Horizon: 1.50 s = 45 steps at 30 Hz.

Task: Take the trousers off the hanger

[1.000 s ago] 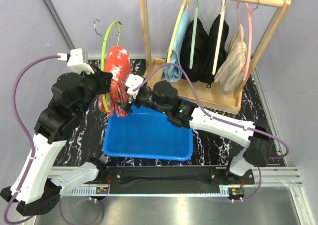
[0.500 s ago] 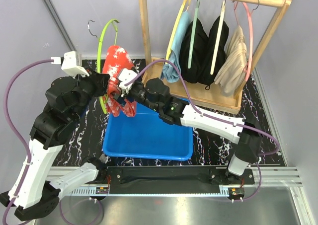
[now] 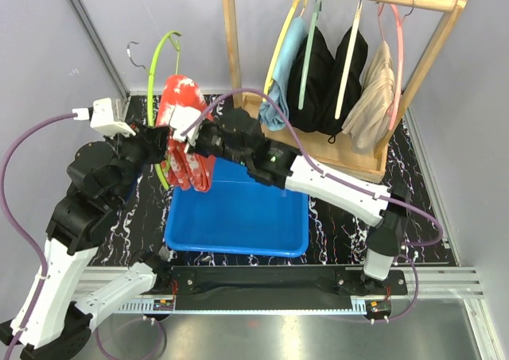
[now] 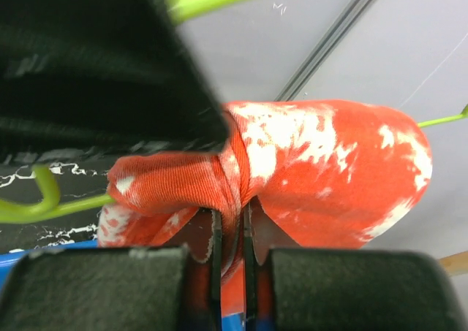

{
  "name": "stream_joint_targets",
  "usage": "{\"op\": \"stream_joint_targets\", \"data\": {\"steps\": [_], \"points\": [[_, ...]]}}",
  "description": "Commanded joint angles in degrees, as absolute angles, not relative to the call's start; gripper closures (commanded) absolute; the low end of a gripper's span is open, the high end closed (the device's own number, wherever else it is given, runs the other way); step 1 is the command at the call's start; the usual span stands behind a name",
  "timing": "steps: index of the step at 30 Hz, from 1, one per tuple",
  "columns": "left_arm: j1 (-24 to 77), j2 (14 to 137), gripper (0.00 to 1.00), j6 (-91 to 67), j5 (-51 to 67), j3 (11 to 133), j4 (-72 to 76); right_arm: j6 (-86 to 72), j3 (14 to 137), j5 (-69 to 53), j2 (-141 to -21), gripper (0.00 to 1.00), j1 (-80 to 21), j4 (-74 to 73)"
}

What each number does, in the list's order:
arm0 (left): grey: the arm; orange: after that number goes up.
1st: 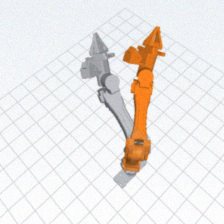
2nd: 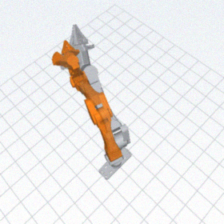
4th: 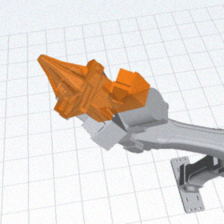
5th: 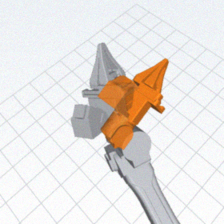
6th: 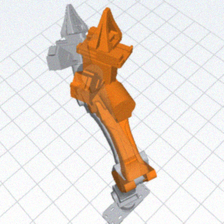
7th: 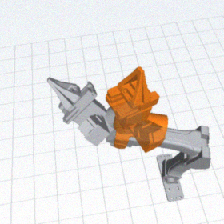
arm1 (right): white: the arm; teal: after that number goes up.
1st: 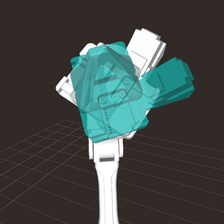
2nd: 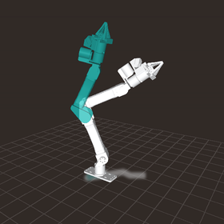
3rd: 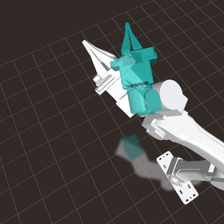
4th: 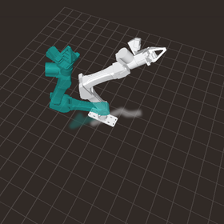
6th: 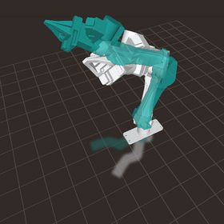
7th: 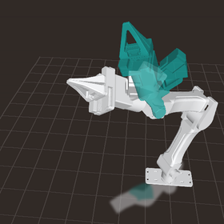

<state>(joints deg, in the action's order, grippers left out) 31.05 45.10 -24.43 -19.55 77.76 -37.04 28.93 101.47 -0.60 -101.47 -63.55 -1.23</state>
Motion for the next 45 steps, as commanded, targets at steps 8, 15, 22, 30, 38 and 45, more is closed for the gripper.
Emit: {"op": "stream_joint_targets", "data": {"steps": [8,15,22,30,38,45], "points": [[31.2,40.5,1.0,-25.4,-22.8,70.1,-28.0,30.5,134.1,-13.7,-101.2,1.0,-58.4,-19.1],[31.2,39.9,1.0,-25.7,-24.3,67.3,-28.2,32.3,146.5,-17.3,-102.1,1.0,-58.4,-28.3],[31.2,39.6,1.0,-25.8,-25.4,65.0,-28.5,31.2,159.6,-18.3,-103.2,1.0,-58.4,-37.7],[31.2,39.8,1.0,-25.6,-26.9,63.2,-28.8,33.5,160.5,-15.3,-100.3,1.0,-58.4,-41.9],[31.2,39.5,1.0,-25.1,-28.9,58.7,-29.1,37.2,163.2,-10.3,-98.8,1.0,-58.4,-43.2],[31.1,39.4,1.0,-25.1,-29.4,56.8,-28.8,37.3,163.3,-9.1,-97.2,1.0,-58.4,-45.0]]}}
